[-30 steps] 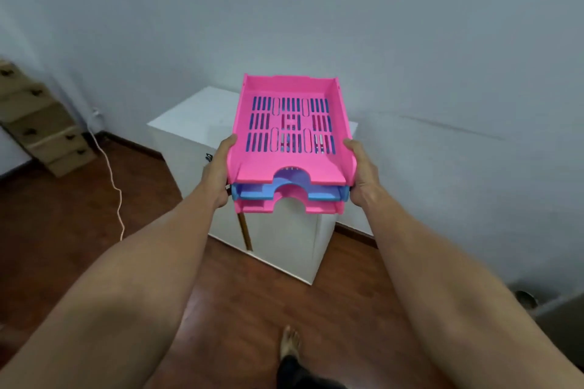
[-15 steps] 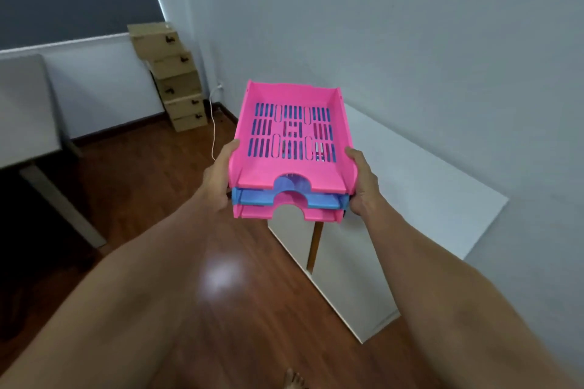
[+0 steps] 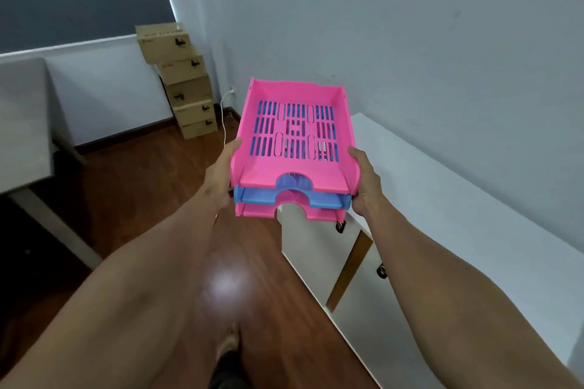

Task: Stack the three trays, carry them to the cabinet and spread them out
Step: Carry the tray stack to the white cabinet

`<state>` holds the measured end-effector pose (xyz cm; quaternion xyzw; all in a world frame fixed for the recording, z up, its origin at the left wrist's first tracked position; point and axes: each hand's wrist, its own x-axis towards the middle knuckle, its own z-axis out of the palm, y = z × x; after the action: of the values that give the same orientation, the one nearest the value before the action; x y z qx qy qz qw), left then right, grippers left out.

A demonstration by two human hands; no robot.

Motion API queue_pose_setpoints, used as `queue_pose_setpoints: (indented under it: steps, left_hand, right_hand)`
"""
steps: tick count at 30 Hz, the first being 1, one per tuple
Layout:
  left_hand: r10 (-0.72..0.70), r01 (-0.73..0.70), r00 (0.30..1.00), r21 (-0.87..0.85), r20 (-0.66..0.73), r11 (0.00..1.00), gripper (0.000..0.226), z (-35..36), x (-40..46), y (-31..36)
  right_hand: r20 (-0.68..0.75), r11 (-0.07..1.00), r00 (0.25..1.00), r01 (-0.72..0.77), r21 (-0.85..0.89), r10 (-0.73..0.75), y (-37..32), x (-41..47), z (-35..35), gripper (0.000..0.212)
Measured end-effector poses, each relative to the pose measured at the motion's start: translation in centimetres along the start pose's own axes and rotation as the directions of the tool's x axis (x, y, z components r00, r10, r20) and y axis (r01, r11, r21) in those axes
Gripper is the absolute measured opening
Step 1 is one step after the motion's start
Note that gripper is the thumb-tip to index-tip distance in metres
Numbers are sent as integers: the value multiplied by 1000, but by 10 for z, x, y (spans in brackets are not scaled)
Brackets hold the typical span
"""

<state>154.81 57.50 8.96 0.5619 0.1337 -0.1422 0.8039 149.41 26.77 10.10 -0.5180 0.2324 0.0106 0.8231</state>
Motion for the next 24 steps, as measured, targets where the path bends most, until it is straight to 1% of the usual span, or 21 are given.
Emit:
queue_pose_setpoints:
  steps: [1,2,5,9,10,12,15,17,20,22,24]
  left_hand:
    - [-4,3,999,28,49,1000,89,1,16,4]
    - [-9,5,997,56,74,998,88,0,38,8]
    - [-45,35,992,92,114,995,89,4,104,25]
    - [-135,95,965,181,224,979,86,10,214,45]
    - [-169,118,954,209,246,971,86,16,228,54]
    - [-196,117,930,255,310,960,84,26,261,68]
    - [-229,102,896,327,380,939,85,42,292,88]
    - [-256,101,869,354,424,930,85,49,317,88]
    - [-278,60,828,416,487,907,88,63,320,95]
    - [-275,33,814,431,512,902,96,73,315,98]
    - [-293,34,794,442,533,896,98,81,312,94]
  right_hand:
    - [-11,1000,1000,2,9,-2,-1,11,3,82]
    - [-58,999,997,43,11,-42,-2,22,6,85]
    - [-163,997,985,59,45,-50,1,67,15,95]
    - [-286,988,958,77,131,-36,-3,111,31,90]
    - [-322,984,946,92,153,-39,-4,115,37,90]
    - [-418,974,907,140,177,-54,-7,123,52,91]
    - [-507,960,858,203,191,-80,-9,128,70,94]
    - [-557,946,825,250,207,-96,-6,127,78,94]
    - [-622,927,773,315,205,-125,-3,117,89,90]
    - [-642,915,756,340,215,-130,3,110,91,88]
    - [-660,908,742,349,231,-117,10,103,89,91]
